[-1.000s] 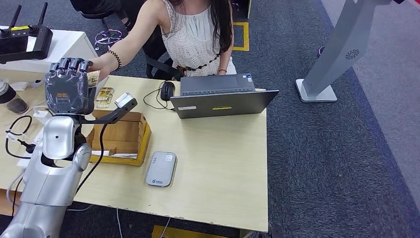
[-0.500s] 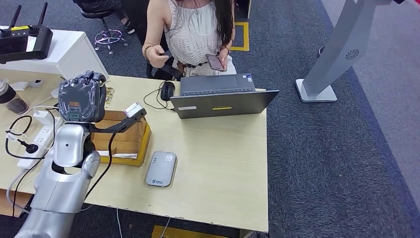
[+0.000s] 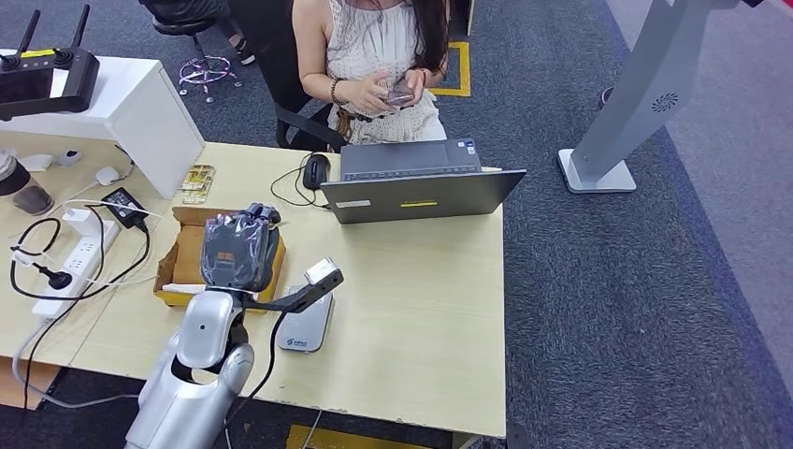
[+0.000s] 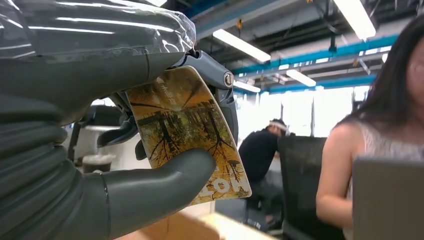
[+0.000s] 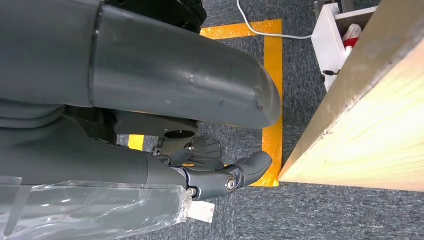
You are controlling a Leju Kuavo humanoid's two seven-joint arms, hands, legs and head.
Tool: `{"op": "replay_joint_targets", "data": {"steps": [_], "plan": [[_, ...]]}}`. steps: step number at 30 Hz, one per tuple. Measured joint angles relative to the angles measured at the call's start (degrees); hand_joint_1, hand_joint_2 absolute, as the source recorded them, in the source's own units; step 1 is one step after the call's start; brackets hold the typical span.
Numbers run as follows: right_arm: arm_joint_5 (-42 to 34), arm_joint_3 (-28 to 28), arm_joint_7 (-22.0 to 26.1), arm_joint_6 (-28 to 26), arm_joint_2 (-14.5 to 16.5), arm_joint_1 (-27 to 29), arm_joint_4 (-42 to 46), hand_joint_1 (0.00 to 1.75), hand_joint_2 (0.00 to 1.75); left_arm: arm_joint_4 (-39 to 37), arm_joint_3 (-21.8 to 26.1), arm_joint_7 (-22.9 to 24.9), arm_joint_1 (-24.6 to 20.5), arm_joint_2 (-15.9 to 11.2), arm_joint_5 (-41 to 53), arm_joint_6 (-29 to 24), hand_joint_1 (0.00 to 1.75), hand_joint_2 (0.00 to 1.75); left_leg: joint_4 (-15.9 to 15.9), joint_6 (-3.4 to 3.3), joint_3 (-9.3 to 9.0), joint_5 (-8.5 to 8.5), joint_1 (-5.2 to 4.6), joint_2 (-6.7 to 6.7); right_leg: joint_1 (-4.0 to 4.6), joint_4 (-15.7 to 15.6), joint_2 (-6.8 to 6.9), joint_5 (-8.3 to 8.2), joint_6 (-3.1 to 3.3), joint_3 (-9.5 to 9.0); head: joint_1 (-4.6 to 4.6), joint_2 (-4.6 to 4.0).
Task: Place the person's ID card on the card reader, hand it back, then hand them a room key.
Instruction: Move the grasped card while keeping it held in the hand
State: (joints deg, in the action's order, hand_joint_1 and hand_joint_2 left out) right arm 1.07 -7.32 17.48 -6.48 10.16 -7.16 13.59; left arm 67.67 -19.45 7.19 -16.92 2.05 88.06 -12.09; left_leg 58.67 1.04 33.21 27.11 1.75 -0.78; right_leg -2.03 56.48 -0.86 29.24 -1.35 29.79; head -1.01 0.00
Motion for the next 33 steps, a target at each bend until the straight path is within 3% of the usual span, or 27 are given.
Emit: {"op": "replay_joint_targets", "data": {"steps": [9, 25, 33], "plan": [[1.97, -1.41, -0.22, -0.13, 0.09, 0.57, -0.02, 0.00, 0.00, -5.69, -0.14, 3.41, 4.04, 2.43, 0.00, 3.47, 1.75, 1.75, 0.00, -0.02, 0.03, 0.02, 0.00, -0.01, 0.00, -0.01, 0.01, 0.01, -0.01, 0.01, 0.01, 0.00], [4.37, -2.43, -1.60, 0.12, 0.61, 0.51, 0.01, 0.00, 0.00, -17.16, 1.00, -0.97, 3.97, 2.96, -0.08, 5.62, 1.75, 1.75, -0.01, -0.02, 0.03, 0.01, 0.00, -0.02, 0.00, 0.00, 0.04, 0.01, -0.01, -0.01, 0.01, 0.00], [4.76, -2.78, -0.88, 0.04, 0.77, 0.73, 0.00, 0.00, 0.00, -15.29, 1.70, -2.78, 3.43, 2.80, -0.07, -0.02, 1.75, 1.75, -0.01, 0.00, 0.02, -0.05, 0.01, -0.02, 0.00, 0.02, 0.03, -0.03, 0.00, 0.01, 0.01, 0.00]]}}
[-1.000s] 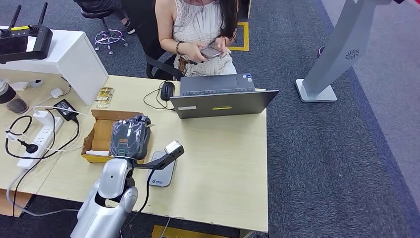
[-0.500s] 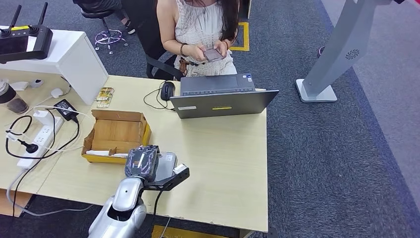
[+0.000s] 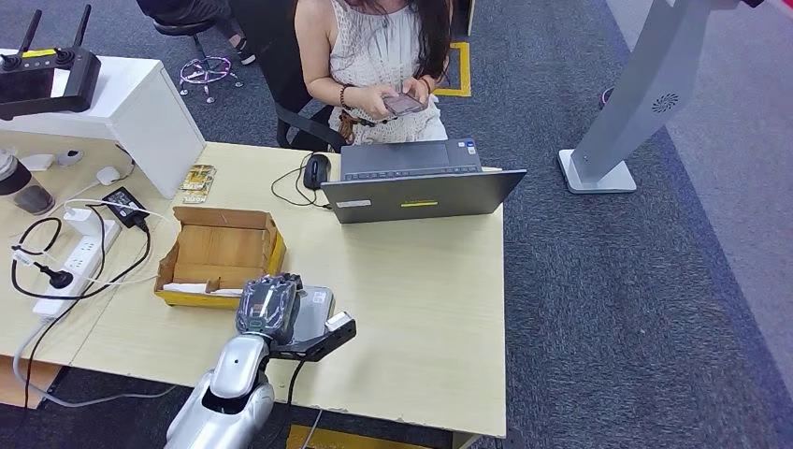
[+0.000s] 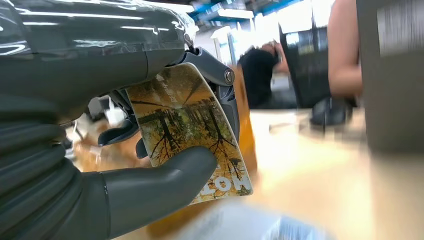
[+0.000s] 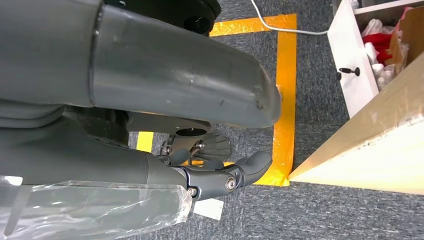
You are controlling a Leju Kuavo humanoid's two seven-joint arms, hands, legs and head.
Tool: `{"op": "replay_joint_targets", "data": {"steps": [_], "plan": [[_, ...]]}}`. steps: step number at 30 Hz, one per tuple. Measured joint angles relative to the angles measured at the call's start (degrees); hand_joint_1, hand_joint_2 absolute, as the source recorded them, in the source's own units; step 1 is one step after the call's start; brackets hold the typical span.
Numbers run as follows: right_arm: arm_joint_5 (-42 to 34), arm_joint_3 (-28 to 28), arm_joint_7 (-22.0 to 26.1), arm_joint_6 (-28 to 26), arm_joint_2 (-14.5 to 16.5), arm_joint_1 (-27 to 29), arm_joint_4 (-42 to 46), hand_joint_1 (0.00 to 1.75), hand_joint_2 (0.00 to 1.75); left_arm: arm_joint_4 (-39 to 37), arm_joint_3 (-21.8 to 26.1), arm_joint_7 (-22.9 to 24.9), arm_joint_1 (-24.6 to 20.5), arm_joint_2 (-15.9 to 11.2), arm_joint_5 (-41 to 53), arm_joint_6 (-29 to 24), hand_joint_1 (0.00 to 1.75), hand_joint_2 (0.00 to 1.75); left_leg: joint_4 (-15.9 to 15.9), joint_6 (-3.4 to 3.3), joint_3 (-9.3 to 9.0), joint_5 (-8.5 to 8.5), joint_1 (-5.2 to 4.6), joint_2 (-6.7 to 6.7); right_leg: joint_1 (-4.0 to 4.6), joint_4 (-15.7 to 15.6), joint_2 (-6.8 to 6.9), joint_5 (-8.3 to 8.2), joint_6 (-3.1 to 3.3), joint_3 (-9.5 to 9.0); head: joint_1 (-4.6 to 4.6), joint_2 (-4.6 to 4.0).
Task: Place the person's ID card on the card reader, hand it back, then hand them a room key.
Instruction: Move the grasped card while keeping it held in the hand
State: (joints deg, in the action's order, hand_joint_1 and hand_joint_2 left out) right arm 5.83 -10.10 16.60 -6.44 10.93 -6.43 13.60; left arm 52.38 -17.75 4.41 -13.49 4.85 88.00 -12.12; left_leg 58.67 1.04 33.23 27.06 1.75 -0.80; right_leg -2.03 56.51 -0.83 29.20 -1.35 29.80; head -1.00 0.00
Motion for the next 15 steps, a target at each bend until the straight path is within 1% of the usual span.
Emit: {"op": "replay_joint_targets", "data": {"steps": [3, 7, 11, 15], "plan": [[0.64, -0.47, 0.62, 0.00, 0.26, 0.27, 0.00, 0.00, 0.00, 5.27, 0.43, 0.83, -1.25, -0.73, 0.04, -1.44, 1.75, 1.75, 0.00, 0.00, 0.01, 0.00, 0.00, 0.00, 0.00, 0.00, 0.00, -0.01, 0.01, 0.00, -0.01, 0.00], [1.67, -0.88, 0.85, 0.09, 0.56, 0.49, 0.00, 0.00, 0.00, 10.71, 1.61, 2.33, -5.45, -3.15, 0.02, -0.08, 1.75, 1.75, 0.00, 0.00, 0.02, -0.02, 0.01, 0.00, 0.02, 0.04, 0.00, -0.02, 0.03, 0.00, 0.00, 0.00], [2.49, -1.07, 0.63, 0.18, 0.69, 0.52, -0.02, 0.00, 0.00, 12.31, 4.12, 1.66, -10.11, -5.90, -0.05, 2.85, 1.75, 1.75, 0.00, 0.02, 0.01, -0.06, 0.01, 0.00, 0.02, 0.08, 0.00, -0.03, 0.04, 0.01, -0.01, 0.00], [3.16, -1.13, 0.26, 0.39, 0.70, 0.52, -0.02, 0.00, 0.00, 12.26, 5.84, 1.30, -13.40, -8.58, 0.03, 3.97, 1.75, 1.75, 0.00, 0.03, 0.01, -0.07, 0.01, 0.00, 0.01, 0.09, -0.01, -0.03, 0.04, 0.02, 0.00, 0.00]]}}
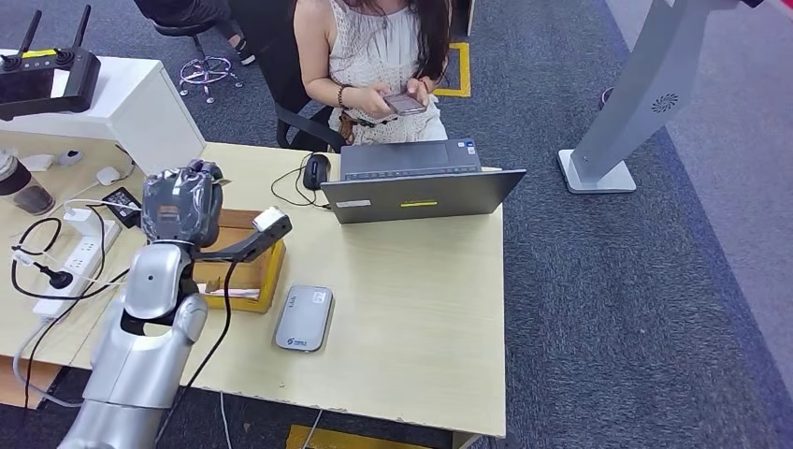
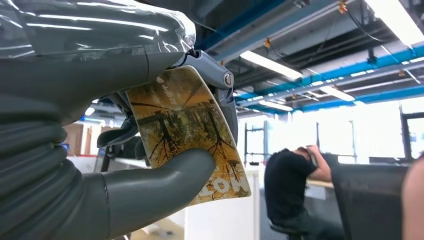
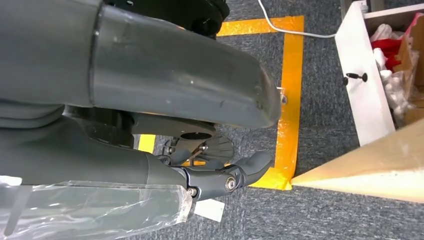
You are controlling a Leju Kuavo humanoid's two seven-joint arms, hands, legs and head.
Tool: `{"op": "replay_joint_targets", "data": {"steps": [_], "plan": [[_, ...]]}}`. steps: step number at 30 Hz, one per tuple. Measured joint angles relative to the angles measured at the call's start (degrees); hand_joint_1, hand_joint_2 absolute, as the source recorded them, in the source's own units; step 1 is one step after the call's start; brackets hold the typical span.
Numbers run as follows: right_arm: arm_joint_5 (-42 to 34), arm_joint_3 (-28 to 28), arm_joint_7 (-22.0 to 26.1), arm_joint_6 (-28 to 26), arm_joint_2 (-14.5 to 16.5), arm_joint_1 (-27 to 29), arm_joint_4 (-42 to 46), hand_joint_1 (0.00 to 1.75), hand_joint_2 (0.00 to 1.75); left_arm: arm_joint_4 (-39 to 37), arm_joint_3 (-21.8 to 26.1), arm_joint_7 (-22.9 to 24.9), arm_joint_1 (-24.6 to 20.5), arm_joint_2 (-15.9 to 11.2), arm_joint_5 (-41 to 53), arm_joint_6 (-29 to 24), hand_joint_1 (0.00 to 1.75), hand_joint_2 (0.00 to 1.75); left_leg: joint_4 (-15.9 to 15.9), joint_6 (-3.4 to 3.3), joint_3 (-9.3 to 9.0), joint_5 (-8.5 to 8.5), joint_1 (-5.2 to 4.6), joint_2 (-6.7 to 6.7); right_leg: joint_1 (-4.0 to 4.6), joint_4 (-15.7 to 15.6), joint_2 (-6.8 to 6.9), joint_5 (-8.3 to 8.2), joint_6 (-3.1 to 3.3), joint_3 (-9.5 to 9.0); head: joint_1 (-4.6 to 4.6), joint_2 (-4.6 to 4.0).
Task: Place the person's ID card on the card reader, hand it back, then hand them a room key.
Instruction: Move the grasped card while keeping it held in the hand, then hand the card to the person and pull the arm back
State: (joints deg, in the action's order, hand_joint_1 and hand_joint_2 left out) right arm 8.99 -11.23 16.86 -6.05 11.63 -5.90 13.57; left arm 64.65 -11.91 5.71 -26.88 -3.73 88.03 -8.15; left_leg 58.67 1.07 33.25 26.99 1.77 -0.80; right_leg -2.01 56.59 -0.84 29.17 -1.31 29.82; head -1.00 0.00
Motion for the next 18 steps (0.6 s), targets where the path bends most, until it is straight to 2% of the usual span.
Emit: {"op": "replay_joint_targets", "data": {"steps": [9, 18], "plan": [[0.74, -0.05, 0.48, 0.83, 0.02, 0.07, -0.07, 0.00, 0.00, -0.13, 0.76, 0.68, -1.65, -3.06, 0.01, 0.61, 1.75, 1.75, 0.00, 0.00, 0.01, 0.01, -0.01, 0.02, -0.01, -0.02, -0.02, 0.00, 0.00, 0.03, 0.00, 0.00], [1.33, -0.37, 0.52, 0.79, 0.02, 0.13, -0.09, 0.00, 0.00, -0.15, 0.79, 0.26, -1.46, -3.68, 0.03, 0.51, 1.75, 1.75, 0.00, 0.00, 0.02, 0.00, -0.01, 0.01, -0.01, -0.01, -0.01, 0.00, 0.00, 0.03, 0.00, 0.00]]}}
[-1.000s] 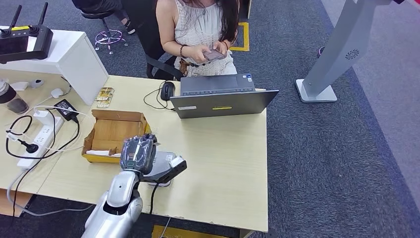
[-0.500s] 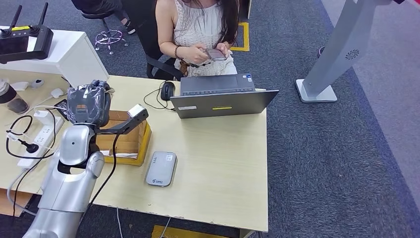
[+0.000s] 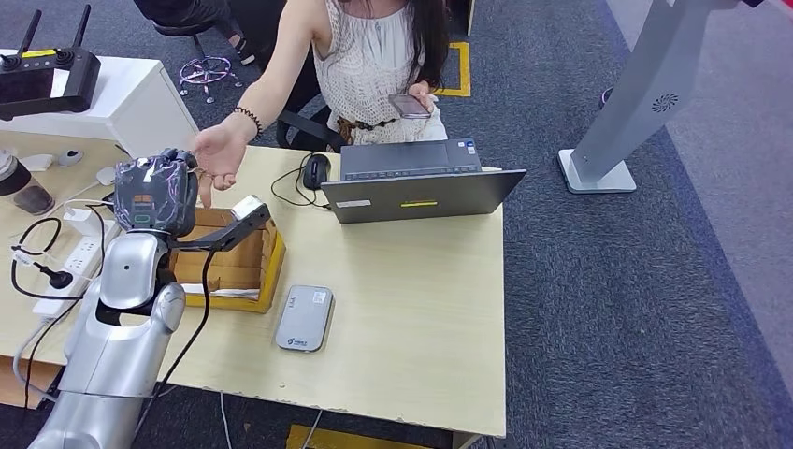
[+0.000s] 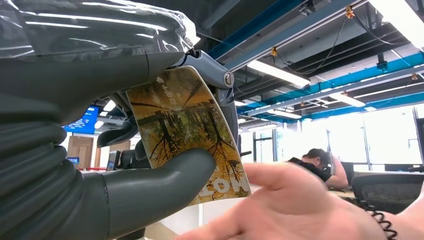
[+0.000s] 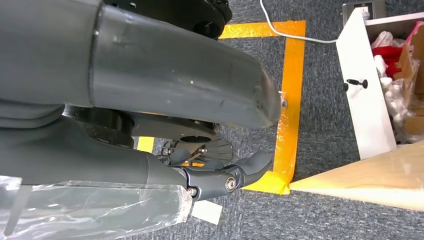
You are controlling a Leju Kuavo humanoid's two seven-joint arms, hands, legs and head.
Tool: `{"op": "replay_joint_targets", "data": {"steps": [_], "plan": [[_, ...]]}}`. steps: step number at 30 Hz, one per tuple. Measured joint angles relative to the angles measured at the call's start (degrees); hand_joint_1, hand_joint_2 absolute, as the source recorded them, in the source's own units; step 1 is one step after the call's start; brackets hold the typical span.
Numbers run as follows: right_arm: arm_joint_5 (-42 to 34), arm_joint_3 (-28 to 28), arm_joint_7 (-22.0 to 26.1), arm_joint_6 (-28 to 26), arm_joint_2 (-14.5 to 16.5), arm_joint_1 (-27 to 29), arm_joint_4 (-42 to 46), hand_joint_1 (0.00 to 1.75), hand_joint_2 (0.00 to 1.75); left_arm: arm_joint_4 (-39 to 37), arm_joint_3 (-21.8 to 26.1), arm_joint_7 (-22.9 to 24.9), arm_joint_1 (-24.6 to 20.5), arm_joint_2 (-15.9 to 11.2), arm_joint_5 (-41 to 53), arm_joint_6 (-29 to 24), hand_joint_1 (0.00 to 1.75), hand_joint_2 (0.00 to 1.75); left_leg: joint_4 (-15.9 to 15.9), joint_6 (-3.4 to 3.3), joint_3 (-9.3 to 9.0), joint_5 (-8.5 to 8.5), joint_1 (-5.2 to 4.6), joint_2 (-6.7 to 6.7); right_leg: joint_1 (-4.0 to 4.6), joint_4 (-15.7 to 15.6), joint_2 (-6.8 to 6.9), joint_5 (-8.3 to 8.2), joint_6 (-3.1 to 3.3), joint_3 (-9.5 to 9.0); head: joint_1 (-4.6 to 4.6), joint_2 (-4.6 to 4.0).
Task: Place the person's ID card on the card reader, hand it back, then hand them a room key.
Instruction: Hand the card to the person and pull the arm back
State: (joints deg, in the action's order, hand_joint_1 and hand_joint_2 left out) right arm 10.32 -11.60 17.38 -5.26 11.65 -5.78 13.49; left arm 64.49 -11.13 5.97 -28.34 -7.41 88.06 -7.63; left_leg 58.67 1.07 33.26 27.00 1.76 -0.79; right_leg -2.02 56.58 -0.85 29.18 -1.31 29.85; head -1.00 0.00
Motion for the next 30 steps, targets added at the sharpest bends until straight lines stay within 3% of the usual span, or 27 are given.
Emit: {"op": "replay_joint_targets", "data": {"steps": [2, 6, 19, 22, 25, 30], "plan": [[0.10, -0.03, -0.02, -0.04, 0.00, 0.00, 0.00, 0.00, 0.00, -0.02, 0.00, 0.02, 0.01, 0.00, 0.00, -0.02, 1.75, 1.75, 0.00, 0.00, 0.00, 0.00, 0.00, 0.00, 0.00, 0.00, 0.00, 0.00, 0.00, 0.00, 0.01, 0.00], [0.34, -0.20, -0.03, -0.06, 0.00, 0.00, 0.00, 0.00, 0.00, -0.02, 0.00, -0.25, 0.11, 0.02, 0.01, 0.02, 0.00, 1.75, 0.00, 0.00, 0.00, 0.00, 0.00, 0.00, 0.00, 0.00, 0.00, 0.00, 0.00, 0.00, 0.00, 0.00], [0.70, -1.48, 0.43, -0.32, 0.00, 0.16, 0.00, 0.00, 0.00, 1.97, 0.00, -1.64, 3.34, 1.01, -0.30, -2.17, 0.00, 1.75, 0.00, 0.00, 0.01, 0.00, -0.01, 0.00, -0.01, -0.01, 0.00, 0.00, 0.00, 0.00, 0.00, 0.00], [0.08, -2.24, 1.01, -0.72, 0.00, 0.35, 0.00, 0.00, 0.00, 5.56, -0.04, -3.98, 6.37, 2.13, -2.32, -0.91, 0.00, 1.75, 0.00, -0.02, 0.01, 0.03, -0.02, 0.03, -0.01, -0.03, -0.03, 0.00, 0.00, 0.01, -0.01, 0.00], [-0.72, -3.31, 1.61, -1.16, 0.00, 0.77, -0.01, 0.00, 0.00, 9.87, -0.50, -5.90, 10.63, 2.68, -4.99, 3.71, 0.00, 1.75, 0.00, -0.02, 0.02, 0.06, -0.02, 0.07, -0.01, -0.05, -0.06, 0.01, 0.00, 0.03, 0.00, 0.00], [-1.45, -5.34, 2.12, -1.34, 0.00, 1.35, -0.02, 0.00, 0.00, 14.72, -2.28, -6.02, 17.32, 1.64, -7.07, 7.64, 0.00, 1.75, -0.01, -0.02, 0.03, 0.07, -0.01, 0.08, 0.00, -0.04, -0.06, 0.02, 0.00, 0.08, 0.00, 0.00]]}}
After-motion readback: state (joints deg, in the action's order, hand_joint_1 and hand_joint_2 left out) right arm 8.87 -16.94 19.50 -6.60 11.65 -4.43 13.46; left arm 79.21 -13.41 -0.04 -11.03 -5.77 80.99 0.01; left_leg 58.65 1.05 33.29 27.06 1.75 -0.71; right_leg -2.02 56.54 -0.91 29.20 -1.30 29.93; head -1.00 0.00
